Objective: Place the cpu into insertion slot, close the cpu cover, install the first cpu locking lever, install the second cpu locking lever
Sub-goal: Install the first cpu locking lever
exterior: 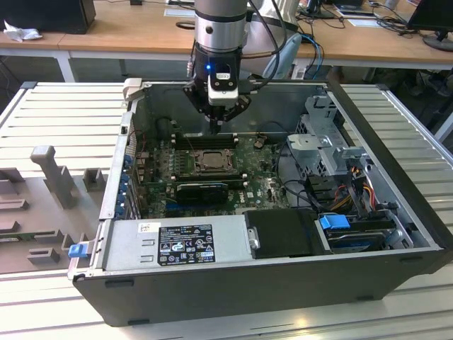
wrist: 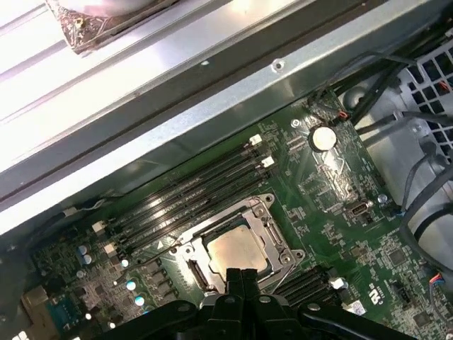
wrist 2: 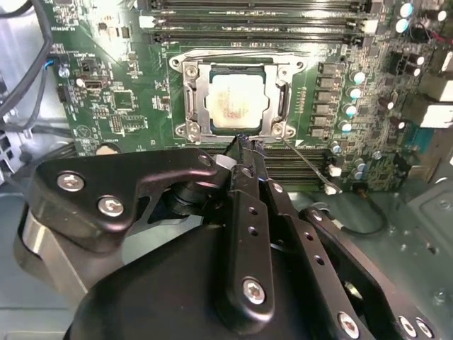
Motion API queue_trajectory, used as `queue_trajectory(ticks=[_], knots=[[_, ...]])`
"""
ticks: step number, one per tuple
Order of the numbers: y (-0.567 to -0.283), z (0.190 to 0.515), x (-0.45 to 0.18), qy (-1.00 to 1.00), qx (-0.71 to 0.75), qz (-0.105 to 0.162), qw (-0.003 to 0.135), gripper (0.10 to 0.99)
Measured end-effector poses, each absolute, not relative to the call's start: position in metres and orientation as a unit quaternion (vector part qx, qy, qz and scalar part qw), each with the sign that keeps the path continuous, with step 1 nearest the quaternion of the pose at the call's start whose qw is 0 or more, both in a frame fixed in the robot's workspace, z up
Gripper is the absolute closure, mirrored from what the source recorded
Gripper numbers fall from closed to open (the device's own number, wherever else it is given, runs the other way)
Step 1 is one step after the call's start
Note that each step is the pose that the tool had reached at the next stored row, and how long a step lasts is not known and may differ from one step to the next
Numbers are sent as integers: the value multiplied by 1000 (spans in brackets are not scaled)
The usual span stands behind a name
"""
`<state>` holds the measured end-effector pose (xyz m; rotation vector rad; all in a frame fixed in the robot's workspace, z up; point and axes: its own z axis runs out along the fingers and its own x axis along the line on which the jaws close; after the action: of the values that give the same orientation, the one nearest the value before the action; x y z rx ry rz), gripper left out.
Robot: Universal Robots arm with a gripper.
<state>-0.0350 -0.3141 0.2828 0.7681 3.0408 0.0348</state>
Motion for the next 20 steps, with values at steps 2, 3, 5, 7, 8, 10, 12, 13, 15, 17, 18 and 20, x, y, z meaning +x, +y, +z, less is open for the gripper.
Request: queue_trajectory(ticks=[2,3,5,7,8,10,12,13,15,17,18,20], knots=[[-314,283,-35,973,230,11,2,980],[-314,283,-35,975,222,11,2,980],[-314,283,-35,978,208,11,2,980],[-314,283,-35,982,190,11,2,980],[-314,283,-35,983,183,11,2,980],[-314,283,-35,986,167,11,2,980],[-314,283,-35,989,149,11,1,980],[-314,283,-35,990,143,11,1,980],[-314,283,-35,992,126,11,1,980],[-314,283,-35,993,113,11,1,980],[-314,283,-35,994,108,11,1,980],[-314,283,-35,996,90,11,1,980]])
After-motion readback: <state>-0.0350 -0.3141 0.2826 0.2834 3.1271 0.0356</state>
